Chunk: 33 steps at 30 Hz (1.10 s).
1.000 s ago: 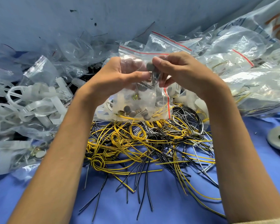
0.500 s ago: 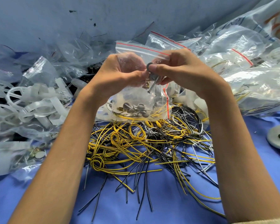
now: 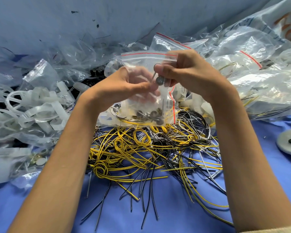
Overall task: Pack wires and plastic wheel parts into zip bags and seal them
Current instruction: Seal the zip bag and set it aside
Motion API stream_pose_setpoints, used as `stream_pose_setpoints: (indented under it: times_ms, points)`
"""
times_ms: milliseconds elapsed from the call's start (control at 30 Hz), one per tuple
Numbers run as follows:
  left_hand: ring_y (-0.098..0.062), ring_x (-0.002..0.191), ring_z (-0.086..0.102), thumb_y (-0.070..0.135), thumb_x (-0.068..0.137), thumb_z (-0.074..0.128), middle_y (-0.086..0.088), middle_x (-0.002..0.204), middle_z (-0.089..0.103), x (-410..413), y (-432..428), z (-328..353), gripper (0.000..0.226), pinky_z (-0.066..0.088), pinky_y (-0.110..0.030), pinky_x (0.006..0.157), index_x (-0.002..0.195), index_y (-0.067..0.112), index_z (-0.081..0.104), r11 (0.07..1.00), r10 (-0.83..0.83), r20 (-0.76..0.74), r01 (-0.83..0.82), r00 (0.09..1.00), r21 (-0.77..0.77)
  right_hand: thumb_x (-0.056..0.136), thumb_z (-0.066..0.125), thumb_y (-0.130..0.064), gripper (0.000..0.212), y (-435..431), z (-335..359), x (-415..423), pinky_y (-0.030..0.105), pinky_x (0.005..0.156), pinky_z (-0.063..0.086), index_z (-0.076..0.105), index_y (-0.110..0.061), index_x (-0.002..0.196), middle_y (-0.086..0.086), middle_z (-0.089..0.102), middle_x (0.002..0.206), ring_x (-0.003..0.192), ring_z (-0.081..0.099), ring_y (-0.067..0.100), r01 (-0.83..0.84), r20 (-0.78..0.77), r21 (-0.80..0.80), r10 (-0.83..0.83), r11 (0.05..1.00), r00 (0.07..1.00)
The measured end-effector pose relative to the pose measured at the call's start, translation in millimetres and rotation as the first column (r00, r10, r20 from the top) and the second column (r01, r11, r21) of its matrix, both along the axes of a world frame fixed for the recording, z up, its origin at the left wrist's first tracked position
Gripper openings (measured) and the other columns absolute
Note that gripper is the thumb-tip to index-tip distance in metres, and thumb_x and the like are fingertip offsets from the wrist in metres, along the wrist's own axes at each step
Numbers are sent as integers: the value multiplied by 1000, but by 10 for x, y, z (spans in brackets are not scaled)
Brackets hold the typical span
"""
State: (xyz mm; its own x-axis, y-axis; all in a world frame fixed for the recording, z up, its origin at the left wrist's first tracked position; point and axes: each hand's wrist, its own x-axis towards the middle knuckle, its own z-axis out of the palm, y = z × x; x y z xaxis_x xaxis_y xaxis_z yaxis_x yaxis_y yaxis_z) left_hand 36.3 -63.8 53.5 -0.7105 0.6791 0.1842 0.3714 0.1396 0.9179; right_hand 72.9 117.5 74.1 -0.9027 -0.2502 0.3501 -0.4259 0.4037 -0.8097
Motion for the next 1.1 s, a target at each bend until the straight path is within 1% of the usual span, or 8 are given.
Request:
stream_pose_setpoints:
  times_ms: [167,333,467,633,733,800,1000,1100]
  points:
    - [-20,86,71,16,71,69,-11,95,74,-6,4,-27,30,54,-22,74,98,10,59,996,-81,85,83,993,-20,98,48,-21,29,-41,27,-13,17,46,41,61,-15,73,-8,59,47,41,49,3,112,-17,-155,-116,982,993]
    - [-17,78,71,14,76,69,-6,83,74,-22,7,-46,18,55,-27,72,91,8,62,997,-68,9,69,998,-46,97,52,-24,33,-23,47,-18,17,39,36,54,-14,65,4,57,53,36,46,5,204,-65,-240,-226,949,972]
    - [-11,68,69,14,75,68,1,74,73,-39,7,-36,12,57,-24,63,85,11,62,996,2,-18,0,1000,92,94,54,-27,12,24,27,-14,22,46,48,46,-18,94,-4,61,59,51,58,9,178,49,-243,-171,954,984]
    - [-12,67,69,18,78,65,2,73,72,-75,6,-16,12,57,-26,63,86,13,58,957,145,-23,-135,989,255,95,51,-19,46,65,18,21,26,56,52,29,-15,135,8,65,77,60,67,17,18,137,-205,11,979,991]
    - [-13,74,71,18,88,60,4,81,74,-85,12,-9,3,58,-28,67,89,16,60,948,200,-17,-189,980,255,100,42,-14,16,33,22,19,28,59,53,52,-9,111,-1,68,68,58,67,12,24,102,-181,-6,983,995]
    - [-13,80,71,27,87,58,7,86,74,-67,27,0,13,59,-30,70,94,17,64,958,200,-33,-188,979,214,101,40,-15,22,12,30,24,27,60,53,59,-10,92,-3,68,62,56,65,11,50,85,-194,-34,980,996]
    - [-18,91,71,28,91,48,6,94,74,-33,46,31,24,57,-34,81,100,13,66,961,185,-2,-181,983,209,101,40,-25,30,9,67,49,41,77,55,63,-11,89,10,69,82,78,65,22,85,68,-203,-73,975,995]
    - [-19,85,72,21,95,47,6,90,74,-25,37,51,21,59,-32,74,98,12,66,948,211,-8,-203,977,246,102,38,-25,34,-22,81,51,37,70,55,64,-11,83,7,67,82,78,65,16,76,47,-212,-67,974,997]
